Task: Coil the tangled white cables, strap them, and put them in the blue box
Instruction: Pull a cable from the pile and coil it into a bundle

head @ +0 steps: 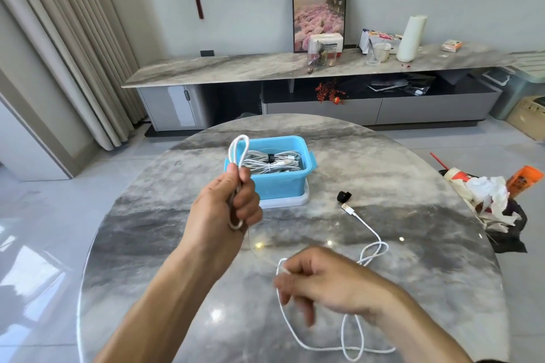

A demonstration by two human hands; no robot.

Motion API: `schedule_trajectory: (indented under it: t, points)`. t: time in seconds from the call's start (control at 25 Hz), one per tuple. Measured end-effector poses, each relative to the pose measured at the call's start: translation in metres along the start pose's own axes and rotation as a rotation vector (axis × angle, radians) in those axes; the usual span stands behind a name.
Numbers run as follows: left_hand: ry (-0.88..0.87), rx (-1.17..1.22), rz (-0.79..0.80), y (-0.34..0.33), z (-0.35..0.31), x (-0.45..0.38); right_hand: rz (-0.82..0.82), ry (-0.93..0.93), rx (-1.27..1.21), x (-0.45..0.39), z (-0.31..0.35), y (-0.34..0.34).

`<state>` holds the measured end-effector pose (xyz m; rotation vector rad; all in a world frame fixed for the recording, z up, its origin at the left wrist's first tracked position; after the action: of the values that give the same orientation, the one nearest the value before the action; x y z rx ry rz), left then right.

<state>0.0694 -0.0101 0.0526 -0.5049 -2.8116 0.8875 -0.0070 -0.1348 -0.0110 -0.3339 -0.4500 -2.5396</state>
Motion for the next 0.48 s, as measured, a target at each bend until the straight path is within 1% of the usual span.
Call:
schedule_trajectory:
  t: [0.08, 0.12, 0.16, 0.24, 0.28, 0.32, 0.4, 0.48]
  points:
    - [0.006, -0.022, -0.077, 0.010, -0.007, -0.003, -0.117, 0.017, -0.171, 0.011, 0.009, 0.022]
    - [-0.012, -0.126, -0.122, 0.014, -0.009, -0.004, -0.182, 0.044, -0.254, 0.017, 0.012, 0.035]
    - [-0.068, -0.343, -0.166, 0.017, -0.011, -0.003, -0.236, 0.081, -0.316, 0.024, 0.016, 0.047]
    - [-0.291, -0.968, -0.216, 0.015, -0.014, 0.000, -0.303, 0.162, -0.373, 0.035, 0.020, 0.063]
    - [-0.397, -1.206, -0.194, 0.010, -0.009, 0.001, -0.329, 0.183, -0.406, 0.037, 0.020, 0.068]
    - [-0.460, -1.340, -0.139, 0.005, -0.002, 0.002, -0.344, 0.194, -0.461, 0.039, 0.020, 0.070]
    - [-0.478, -1.435, 0.006, -0.003, 0.013, 0.003, -0.339, 0.228, -0.636, 0.039, 0.022, 0.069]
    - [-0.414, -1.424, 0.136, -0.011, 0.025, 0.006, -0.329, 0.280, -0.800, 0.038, 0.026, 0.066]
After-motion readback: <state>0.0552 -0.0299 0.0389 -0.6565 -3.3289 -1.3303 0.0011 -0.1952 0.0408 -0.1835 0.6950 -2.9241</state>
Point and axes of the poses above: each hand's wrist, its own x-axis away from the middle knuckle, its own y-axis out of the back of the hand, z = x × y, the point moved 5 cm from there along -x, towards the middle knuckle, and after that the axes turned 3 degrees about z, right-handed, at the moved point
